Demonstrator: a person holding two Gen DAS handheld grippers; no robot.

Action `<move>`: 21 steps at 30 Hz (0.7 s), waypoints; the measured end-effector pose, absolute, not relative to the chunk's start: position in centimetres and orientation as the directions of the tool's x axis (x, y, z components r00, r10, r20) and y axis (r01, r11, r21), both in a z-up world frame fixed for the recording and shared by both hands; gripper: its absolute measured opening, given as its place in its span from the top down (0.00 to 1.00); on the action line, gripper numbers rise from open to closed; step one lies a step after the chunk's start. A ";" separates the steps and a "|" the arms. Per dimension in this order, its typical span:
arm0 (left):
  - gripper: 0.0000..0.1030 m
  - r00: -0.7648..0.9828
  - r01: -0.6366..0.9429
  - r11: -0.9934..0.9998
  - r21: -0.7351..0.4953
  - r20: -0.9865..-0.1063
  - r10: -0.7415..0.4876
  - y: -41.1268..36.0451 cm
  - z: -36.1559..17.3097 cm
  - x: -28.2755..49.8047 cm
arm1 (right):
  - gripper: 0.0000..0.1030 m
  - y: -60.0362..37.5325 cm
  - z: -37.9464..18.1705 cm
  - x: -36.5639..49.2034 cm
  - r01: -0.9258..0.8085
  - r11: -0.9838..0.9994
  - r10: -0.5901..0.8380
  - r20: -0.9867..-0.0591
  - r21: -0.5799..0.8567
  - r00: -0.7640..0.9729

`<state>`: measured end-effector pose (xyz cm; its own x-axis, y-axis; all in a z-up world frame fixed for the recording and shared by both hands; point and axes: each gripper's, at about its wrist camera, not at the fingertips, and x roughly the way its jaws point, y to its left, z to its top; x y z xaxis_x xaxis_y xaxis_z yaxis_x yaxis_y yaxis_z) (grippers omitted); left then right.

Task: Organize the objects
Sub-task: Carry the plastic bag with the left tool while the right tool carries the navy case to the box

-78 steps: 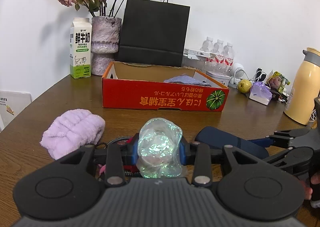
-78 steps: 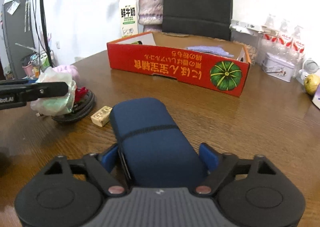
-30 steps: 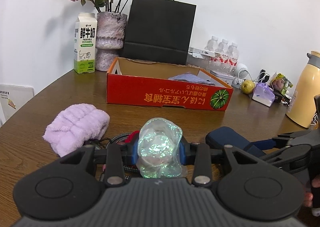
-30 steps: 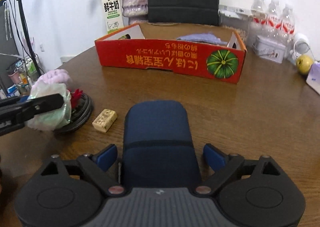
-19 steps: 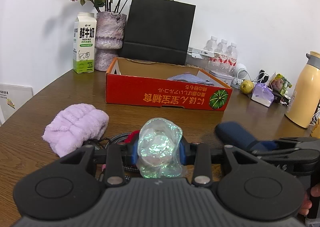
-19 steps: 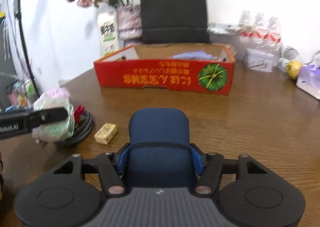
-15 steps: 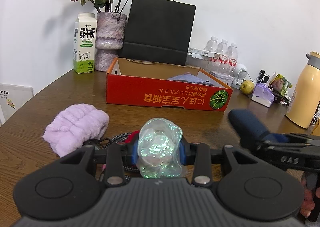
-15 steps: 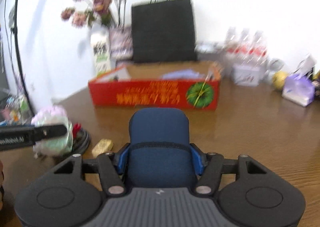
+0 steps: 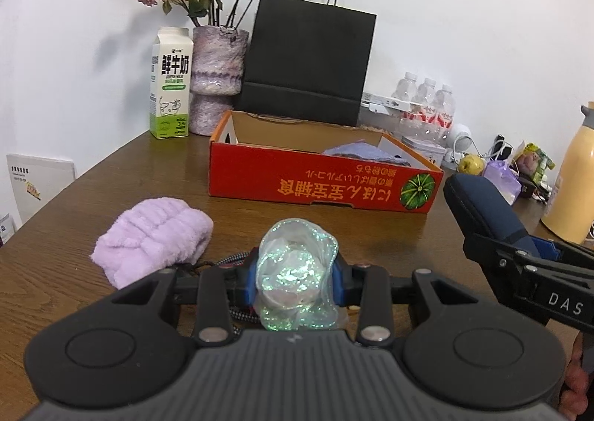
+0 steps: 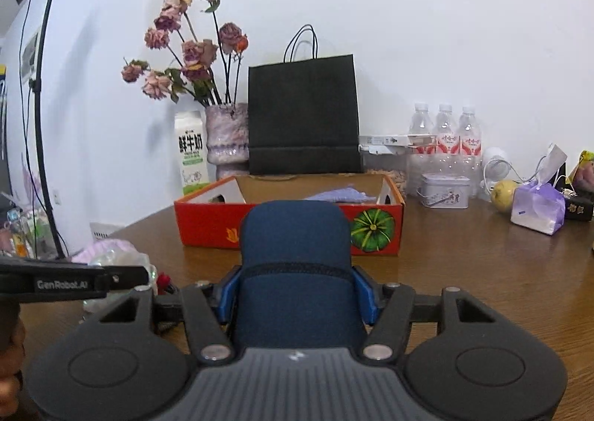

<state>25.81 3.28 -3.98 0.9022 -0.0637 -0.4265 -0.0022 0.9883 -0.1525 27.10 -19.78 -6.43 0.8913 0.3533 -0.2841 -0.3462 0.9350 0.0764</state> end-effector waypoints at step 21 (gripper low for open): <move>0.65 0.913 -0.038 0.988 -0.147 -0.406 -0.026 3.1 1.5 29.8 | 0.42 -17.2 -1.9 30.9 -0.411 0.903 0.429 -0.237 0.122 0.872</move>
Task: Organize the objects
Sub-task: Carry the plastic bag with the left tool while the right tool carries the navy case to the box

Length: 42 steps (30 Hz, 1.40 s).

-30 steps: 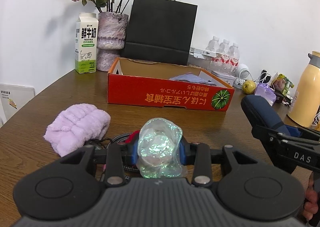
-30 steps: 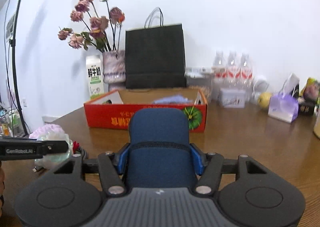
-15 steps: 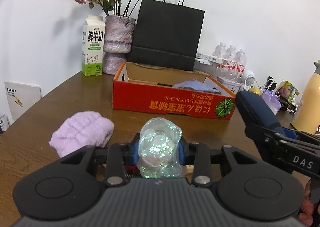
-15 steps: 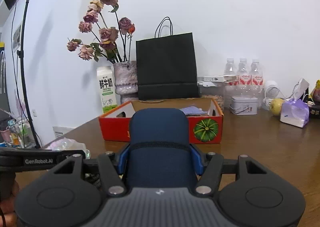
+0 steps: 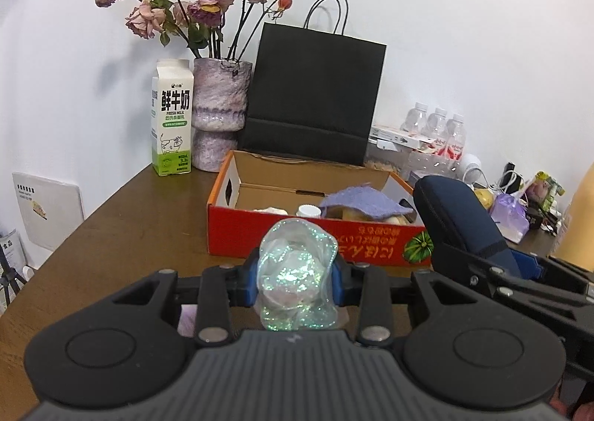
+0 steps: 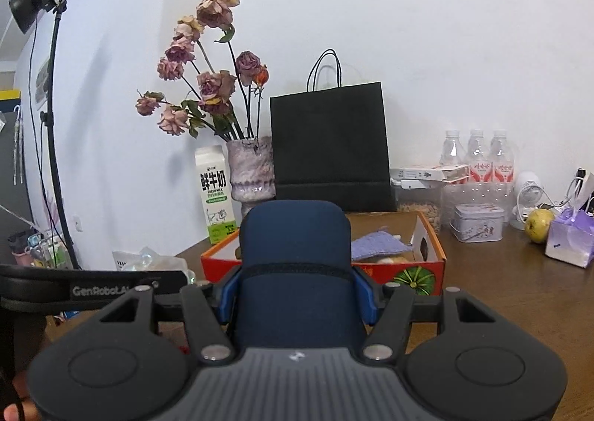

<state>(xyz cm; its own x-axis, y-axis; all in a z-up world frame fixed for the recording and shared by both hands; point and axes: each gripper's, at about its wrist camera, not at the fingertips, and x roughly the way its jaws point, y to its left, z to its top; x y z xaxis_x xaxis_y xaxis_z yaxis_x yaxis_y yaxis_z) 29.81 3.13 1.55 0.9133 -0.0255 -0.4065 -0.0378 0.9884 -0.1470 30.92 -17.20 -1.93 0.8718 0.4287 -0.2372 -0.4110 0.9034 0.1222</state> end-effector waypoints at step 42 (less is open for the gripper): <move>0.65 0.884 -0.140 0.989 -0.048 -0.456 0.103 0.7 4.9 46.9 | 0.42 -15.8 -1.1 48.5 -0.382 0.902 0.422 -0.226 0.198 0.878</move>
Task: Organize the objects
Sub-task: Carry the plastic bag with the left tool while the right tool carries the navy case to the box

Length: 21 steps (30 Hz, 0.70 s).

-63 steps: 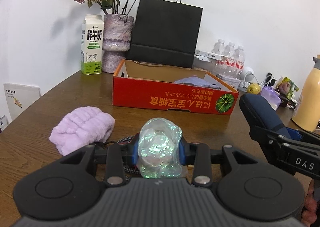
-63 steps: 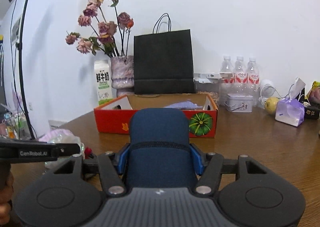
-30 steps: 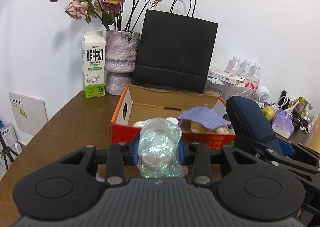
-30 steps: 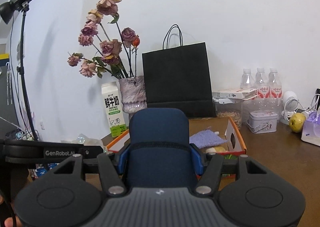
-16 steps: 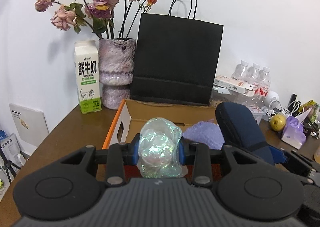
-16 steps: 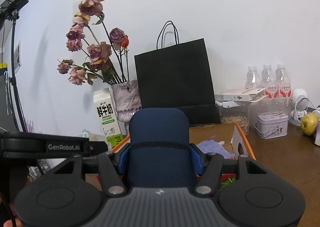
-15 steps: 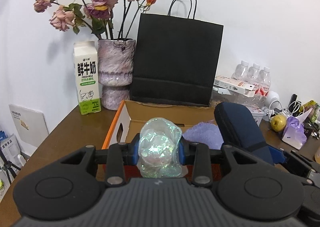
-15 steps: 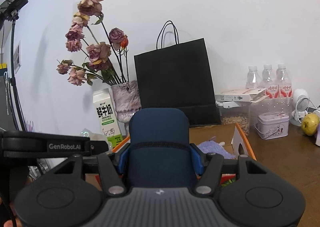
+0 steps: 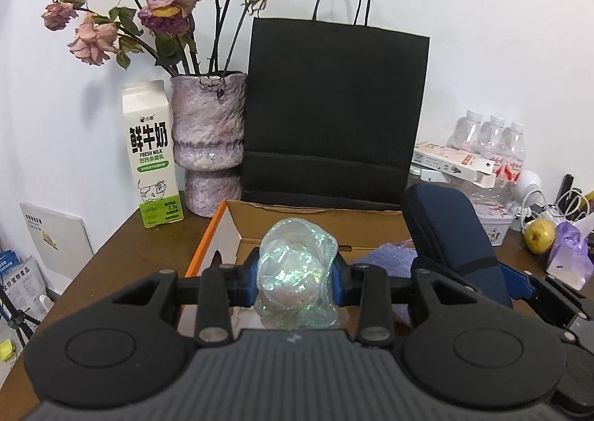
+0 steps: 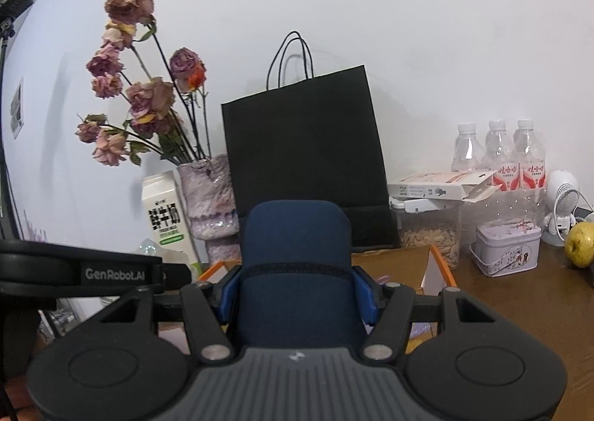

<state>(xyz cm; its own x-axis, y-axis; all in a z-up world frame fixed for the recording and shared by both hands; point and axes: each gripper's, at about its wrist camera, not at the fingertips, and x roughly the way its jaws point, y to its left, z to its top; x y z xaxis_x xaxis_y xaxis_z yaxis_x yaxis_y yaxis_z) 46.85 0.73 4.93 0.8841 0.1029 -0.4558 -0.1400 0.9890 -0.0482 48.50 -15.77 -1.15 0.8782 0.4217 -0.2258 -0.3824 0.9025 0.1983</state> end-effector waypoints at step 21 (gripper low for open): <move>0.63 0.838 -0.218 0.976 -0.011 -0.515 0.181 0.8 3.1 55.1 | 0.41 -14.6 -3.0 54.9 -0.329 0.937 0.350 -0.287 0.121 0.891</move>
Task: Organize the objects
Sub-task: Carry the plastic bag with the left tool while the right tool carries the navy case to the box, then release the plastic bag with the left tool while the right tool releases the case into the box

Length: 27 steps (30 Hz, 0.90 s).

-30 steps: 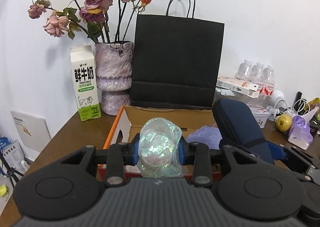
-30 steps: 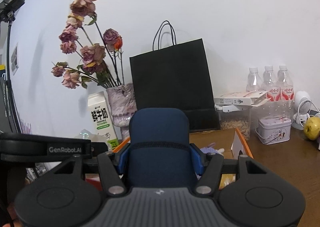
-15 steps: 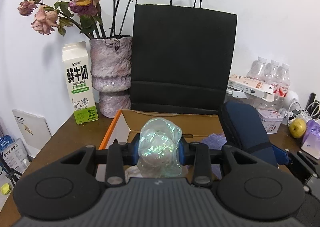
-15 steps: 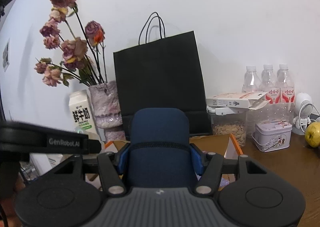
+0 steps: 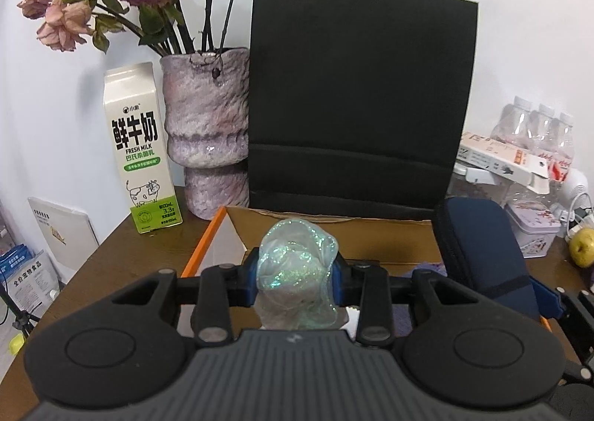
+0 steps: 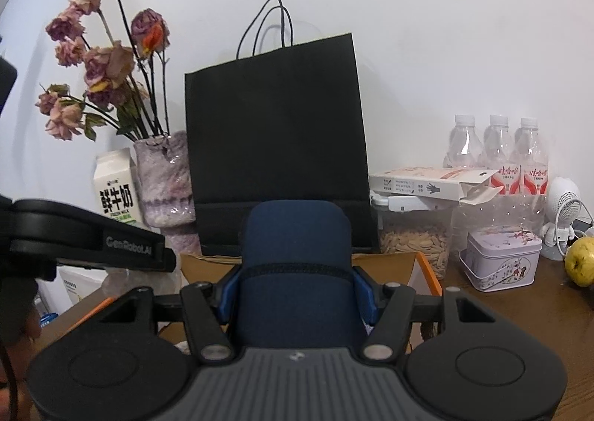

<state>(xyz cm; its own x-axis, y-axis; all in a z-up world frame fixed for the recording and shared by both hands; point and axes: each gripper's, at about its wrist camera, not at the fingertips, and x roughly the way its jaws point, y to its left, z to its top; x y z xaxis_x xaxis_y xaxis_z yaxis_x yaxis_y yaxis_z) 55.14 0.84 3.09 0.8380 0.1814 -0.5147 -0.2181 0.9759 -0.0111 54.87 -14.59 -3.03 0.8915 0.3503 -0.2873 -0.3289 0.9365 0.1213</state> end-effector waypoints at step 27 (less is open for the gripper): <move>0.00 0.843 -0.261 0.965 -0.041 -0.497 0.207 2.7 2.5 51.8 | 0.00 -14.3 -3.2 52.3 -0.348 0.933 0.360 -0.248 0.091 0.899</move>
<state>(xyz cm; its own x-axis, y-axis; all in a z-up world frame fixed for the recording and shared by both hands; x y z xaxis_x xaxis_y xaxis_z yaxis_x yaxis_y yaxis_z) 51.84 2.66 2.55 0.8425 0.2067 -0.4974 -0.2607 0.9646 -0.0407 52.26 -14.29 -3.22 0.8993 0.3600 -0.2483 -0.3484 0.9329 0.0910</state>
